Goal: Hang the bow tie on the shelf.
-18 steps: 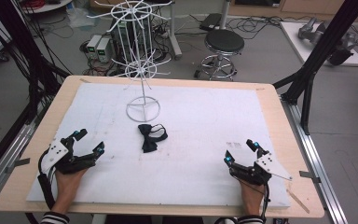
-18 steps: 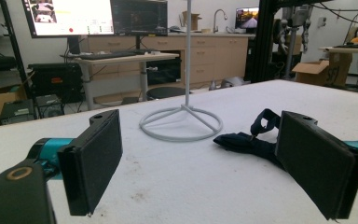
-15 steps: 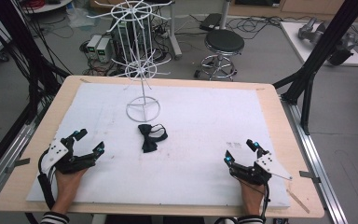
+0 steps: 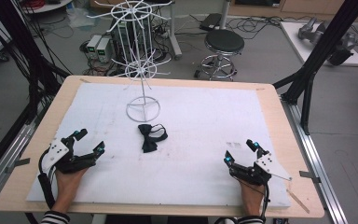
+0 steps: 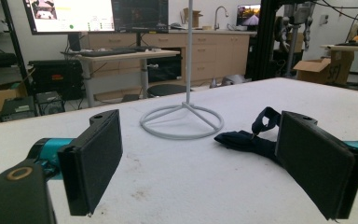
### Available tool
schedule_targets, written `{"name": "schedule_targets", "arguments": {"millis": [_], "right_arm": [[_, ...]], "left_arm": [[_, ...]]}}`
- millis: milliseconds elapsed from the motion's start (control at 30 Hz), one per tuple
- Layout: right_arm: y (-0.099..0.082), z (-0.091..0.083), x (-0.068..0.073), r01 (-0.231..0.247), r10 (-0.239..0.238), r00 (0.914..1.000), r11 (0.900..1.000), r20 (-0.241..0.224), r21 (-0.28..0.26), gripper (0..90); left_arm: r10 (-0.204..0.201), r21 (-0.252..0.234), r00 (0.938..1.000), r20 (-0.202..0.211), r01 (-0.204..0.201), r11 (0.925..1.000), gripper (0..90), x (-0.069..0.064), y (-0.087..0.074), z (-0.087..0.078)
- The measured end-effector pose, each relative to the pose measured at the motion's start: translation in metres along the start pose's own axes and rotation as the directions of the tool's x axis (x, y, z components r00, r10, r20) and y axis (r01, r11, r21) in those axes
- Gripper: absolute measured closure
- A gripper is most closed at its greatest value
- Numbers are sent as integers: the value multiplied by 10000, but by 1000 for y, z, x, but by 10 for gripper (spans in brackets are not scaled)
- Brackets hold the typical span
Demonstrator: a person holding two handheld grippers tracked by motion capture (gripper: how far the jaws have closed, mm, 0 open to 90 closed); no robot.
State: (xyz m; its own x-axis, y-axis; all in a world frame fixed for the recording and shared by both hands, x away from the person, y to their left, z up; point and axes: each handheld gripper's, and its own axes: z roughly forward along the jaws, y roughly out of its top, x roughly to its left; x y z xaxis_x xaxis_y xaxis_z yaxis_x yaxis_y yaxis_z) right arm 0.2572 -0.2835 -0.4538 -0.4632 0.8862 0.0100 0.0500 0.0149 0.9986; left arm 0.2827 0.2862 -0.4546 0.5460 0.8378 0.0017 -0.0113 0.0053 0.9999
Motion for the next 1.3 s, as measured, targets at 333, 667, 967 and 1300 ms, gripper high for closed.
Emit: {"name": "schedule_targets", "arguments": {"millis": [333,667,967,1300], "right_arm": [[0,0,1,-50,50,10000,10000,-6,79,89],[0,0,1,-44,45,10000,10000,-22,75,89],[0,0,0,-26,26,10000,10000,10,59,89],[0,0,0,-60,60,10000,9999,1,89,89]], "left_arm": [[29,99,10000,-27,-29,9999,153,0,0,1],[636,834,9979,97,-642,9945,153,-3,12,13],[1059,1254,9927,569,-1124,9857,156,-9,34,30],[869,2108,9857,1442,-1165,9706,157,-18,54,57]]}}
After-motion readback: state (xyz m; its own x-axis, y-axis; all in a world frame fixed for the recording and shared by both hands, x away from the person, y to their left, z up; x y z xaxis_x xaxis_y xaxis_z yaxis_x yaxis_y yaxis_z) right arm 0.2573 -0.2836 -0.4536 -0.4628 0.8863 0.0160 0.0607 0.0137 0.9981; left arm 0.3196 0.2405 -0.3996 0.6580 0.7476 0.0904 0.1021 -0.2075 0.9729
